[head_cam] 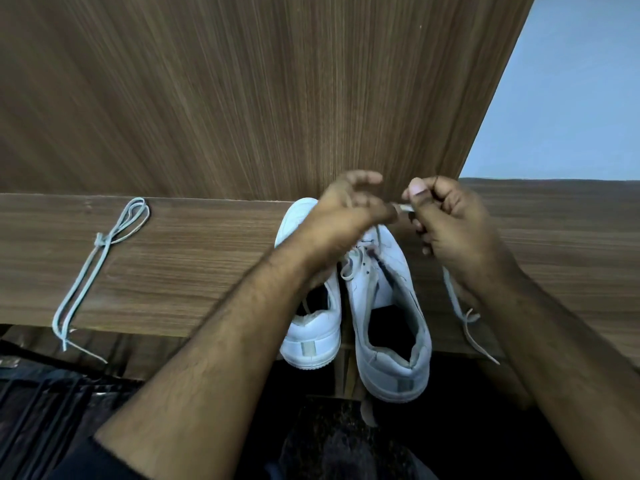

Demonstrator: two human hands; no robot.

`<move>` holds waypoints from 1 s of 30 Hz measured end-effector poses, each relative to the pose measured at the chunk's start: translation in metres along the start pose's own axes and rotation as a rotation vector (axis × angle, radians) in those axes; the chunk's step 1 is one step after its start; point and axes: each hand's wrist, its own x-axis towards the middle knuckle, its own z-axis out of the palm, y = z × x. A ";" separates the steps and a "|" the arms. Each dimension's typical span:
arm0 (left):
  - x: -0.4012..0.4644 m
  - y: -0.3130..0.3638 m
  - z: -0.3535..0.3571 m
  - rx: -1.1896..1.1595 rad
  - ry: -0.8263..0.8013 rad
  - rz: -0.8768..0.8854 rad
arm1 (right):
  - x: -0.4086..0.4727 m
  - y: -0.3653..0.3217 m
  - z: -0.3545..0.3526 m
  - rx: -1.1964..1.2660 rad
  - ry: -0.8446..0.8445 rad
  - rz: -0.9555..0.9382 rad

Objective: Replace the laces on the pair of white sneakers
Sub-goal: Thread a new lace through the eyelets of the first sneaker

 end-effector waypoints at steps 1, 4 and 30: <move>0.002 0.007 -0.004 -0.168 0.102 0.006 | 0.001 0.002 -0.003 -0.055 0.020 0.005; 0.008 0.018 -0.022 -0.522 0.325 0.090 | 0.003 0.010 -0.014 -0.276 -0.011 0.020; -0.004 -0.007 -0.026 0.488 0.048 0.003 | 0.002 0.020 -0.008 -0.348 -0.078 0.226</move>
